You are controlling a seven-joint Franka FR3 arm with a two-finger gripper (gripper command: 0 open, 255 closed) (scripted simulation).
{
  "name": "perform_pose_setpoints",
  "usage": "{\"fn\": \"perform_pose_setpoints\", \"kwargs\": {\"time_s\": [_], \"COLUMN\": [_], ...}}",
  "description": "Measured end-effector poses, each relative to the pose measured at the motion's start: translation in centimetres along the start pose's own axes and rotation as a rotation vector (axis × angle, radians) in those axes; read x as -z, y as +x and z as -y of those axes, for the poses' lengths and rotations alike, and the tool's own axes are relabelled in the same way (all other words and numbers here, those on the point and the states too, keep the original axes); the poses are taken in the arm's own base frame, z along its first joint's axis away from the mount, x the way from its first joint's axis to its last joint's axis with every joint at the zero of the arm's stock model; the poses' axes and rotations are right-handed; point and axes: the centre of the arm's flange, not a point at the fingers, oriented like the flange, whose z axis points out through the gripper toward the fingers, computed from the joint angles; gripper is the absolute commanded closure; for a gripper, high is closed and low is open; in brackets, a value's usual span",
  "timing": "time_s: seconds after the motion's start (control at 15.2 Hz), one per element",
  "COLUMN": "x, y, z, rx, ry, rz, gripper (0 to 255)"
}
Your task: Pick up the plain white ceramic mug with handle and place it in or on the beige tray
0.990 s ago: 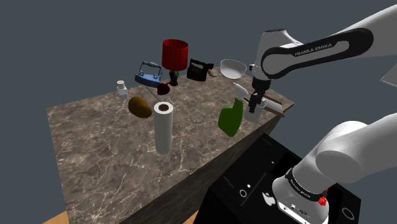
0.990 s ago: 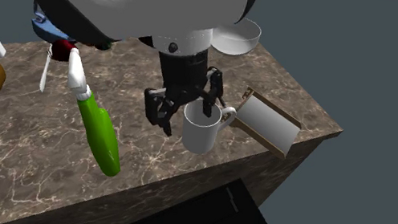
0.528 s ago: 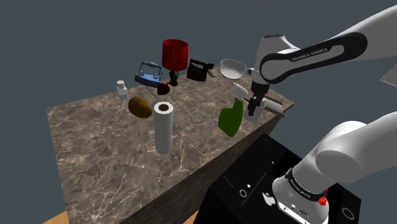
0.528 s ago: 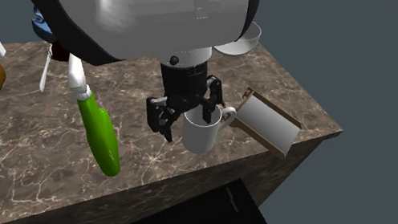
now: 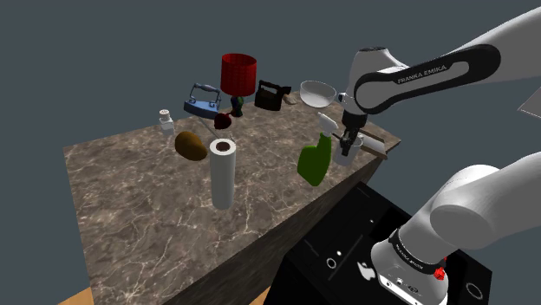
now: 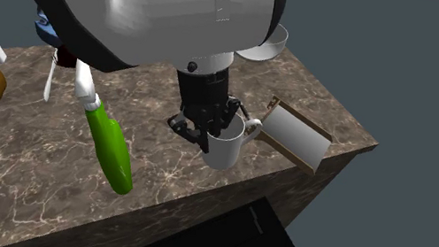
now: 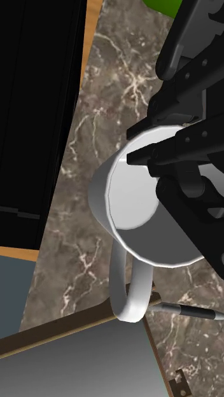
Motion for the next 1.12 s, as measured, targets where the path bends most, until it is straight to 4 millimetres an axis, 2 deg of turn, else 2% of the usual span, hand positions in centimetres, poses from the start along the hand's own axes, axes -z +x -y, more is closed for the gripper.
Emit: {"fn": "perform_pose_setpoints", "kwargs": {"time_s": [0.4,1.12], "x": [0.3,5.7], "y": [0.0,-1.0], "z": [0.0,-0.2], "rx": [0.000,0.000], "ry": [0.000,0.000], "rz": [0.000,-0.001], "gripper": [255,255]}}
